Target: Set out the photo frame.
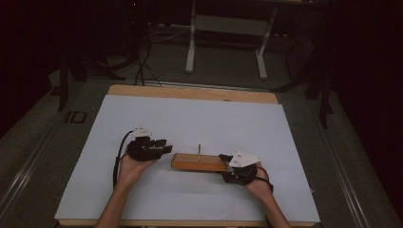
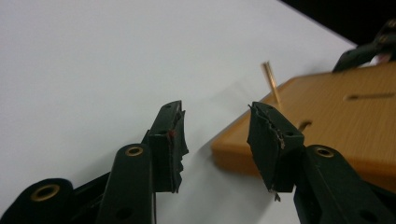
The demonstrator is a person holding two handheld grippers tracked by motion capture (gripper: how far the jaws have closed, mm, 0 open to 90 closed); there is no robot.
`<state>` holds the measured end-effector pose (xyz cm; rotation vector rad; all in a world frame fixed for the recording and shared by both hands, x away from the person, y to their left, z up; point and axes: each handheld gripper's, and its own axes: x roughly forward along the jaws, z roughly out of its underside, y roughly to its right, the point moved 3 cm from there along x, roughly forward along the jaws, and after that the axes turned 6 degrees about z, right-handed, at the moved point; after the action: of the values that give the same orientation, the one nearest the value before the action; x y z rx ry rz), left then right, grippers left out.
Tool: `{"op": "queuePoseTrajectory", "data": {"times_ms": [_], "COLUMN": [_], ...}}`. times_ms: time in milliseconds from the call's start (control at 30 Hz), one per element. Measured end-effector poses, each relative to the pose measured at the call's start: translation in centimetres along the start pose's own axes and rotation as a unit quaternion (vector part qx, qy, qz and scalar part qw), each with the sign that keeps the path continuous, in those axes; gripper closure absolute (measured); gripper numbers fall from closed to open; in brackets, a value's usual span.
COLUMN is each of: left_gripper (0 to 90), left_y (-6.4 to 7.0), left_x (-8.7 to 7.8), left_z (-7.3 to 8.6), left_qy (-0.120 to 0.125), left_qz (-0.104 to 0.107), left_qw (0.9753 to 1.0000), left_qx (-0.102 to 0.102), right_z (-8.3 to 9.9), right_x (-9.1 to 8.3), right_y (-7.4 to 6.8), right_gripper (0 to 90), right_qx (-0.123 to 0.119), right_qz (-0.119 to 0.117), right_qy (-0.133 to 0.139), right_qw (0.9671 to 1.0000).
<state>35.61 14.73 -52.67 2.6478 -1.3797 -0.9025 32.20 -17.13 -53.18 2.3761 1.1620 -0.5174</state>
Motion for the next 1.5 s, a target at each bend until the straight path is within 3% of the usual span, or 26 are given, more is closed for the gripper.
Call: {"op": "queuePoseTrajectory", "data": {"times_ms": [133, 167, 267, 500, 767, 933, 1133, 1233, 1400, 1500], "left_gripper": [55.2, 55.2, 54.9, 52.8, 49.7, 46.1, 42.2, 41.4, 40.8, 40.5], "left_y": [0.4, 0.8, 1.2, 1.3, 2.0, 2.4, 3.2, 3.9, 4.5, 4.5], "left_x": [-0.3, -0.4, -0.7, -1.0, -1.6, -1.8, -1.5, -0.6, 0.2, 0.7], "left_z": [0.3, 0.5, 0.7, 1.3, 2.6, 2.8, 2.8, 2.8, 2.6, 2.4], "left_qy": [-0.017, -0.029, -0.032, -0.034, -0.044, -0.040, -0.047, -0.064, -0.071, -0.069], "left_qz": [-0.015, -0.026, -0.027, -0.019, -0.027, -0.021, -0.018, -0.018, -0.019, -0.020], "left_qw": [0.9996, 0.9987, 0.9980, 0.9979, 0.9967, 0.9966, 0.9943, 0.9906, 0.9875, 0.9870], "left_qx": [0.019, 0.034, 0.047, 0.052, 0.062, 0.069, 0.094, 0.120, 0.139, 0.144], "right_z": [0.0, 0.0, 0.0, 0.0, 0.0, -0.1, -0.1, -0.1, -0.1, -0.1], "right_x": [0.0, 0.0, 0.0, 0.0, 0.0, 0.0, 0.0, 0.0, 0.1, 0.1], "right_y": [0.0, 0.0, 0.0, 0.0, 0.1, 0.2, 0.3, 0.3, 0.3, 0.4], "right_gripper": [49.9, 49.9, 49.9, 49.9, 49.8, 49.7, 49.7, 49.7, 49.7, 49.7], "right_qx": [0.000, 0.001, 0.001, 0.002, 0.005, 0.011, 0.014, 0.015, 0.017, 0.017], "right_qz": [0.000, 0.000, 0.000, 0.000, -0.002, -0.005, -0.006, -0.007, -0.008, -0.008], "right_qy": [0.000, 0.000, 0.000, -0.001, 0.000, -0.001, 0.000, 0.000, 0.000, 0.000], "right_qw": [1.0000, 1.0000, 1.0000, 1.0000, 1.0000, 0.9999, 0.9999, 0.9999, 0.9998, 0.9998]}}
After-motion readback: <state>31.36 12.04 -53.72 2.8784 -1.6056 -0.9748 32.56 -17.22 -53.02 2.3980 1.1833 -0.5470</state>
